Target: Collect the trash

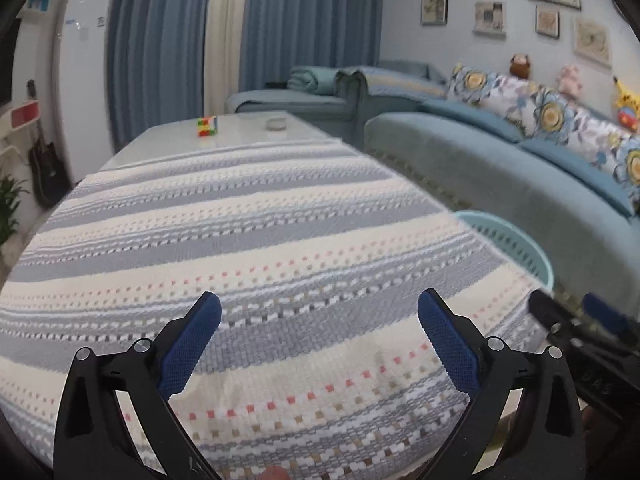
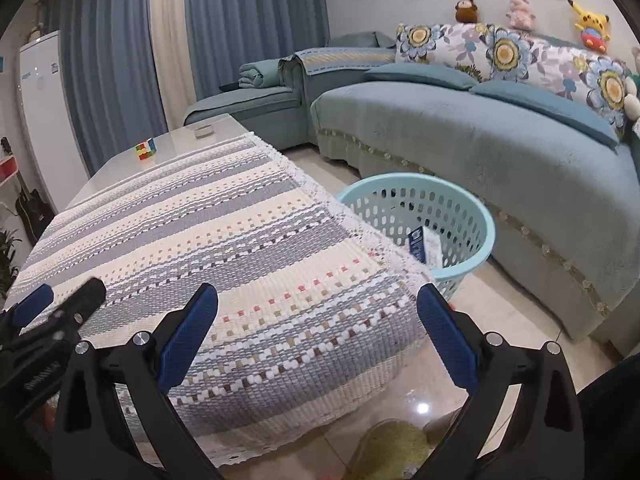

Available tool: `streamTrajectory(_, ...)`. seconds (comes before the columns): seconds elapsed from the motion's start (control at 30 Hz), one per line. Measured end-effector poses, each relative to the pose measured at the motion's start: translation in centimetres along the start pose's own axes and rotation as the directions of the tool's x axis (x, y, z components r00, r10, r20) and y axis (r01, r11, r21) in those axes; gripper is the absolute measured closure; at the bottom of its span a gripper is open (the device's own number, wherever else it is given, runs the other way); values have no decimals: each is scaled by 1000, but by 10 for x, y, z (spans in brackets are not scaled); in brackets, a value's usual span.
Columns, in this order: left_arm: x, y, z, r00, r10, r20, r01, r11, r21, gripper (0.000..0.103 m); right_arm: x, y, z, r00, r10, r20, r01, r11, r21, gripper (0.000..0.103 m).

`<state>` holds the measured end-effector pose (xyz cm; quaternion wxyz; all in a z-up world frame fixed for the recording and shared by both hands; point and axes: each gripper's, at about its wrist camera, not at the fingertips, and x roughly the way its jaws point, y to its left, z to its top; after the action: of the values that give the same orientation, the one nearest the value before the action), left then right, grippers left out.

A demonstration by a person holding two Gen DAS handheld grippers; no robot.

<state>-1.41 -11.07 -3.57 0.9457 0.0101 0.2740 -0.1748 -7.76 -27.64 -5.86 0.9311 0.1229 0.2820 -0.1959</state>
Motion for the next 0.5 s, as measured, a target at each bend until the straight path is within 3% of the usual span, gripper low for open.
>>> streamTrajectory(0.27, -3, 13, -1, 1000, 9, 21, -7, 997, -73, 7, 9, 3, -2, 997, 48, -57, -47, 999, 14, 8)
streamTrajectory(0.5, -7, 14, 3, 998, 22, 50, -20, 999, -34, 7, 12, 4, -3, 994, 76, -80, -75, 997, 5, 8)
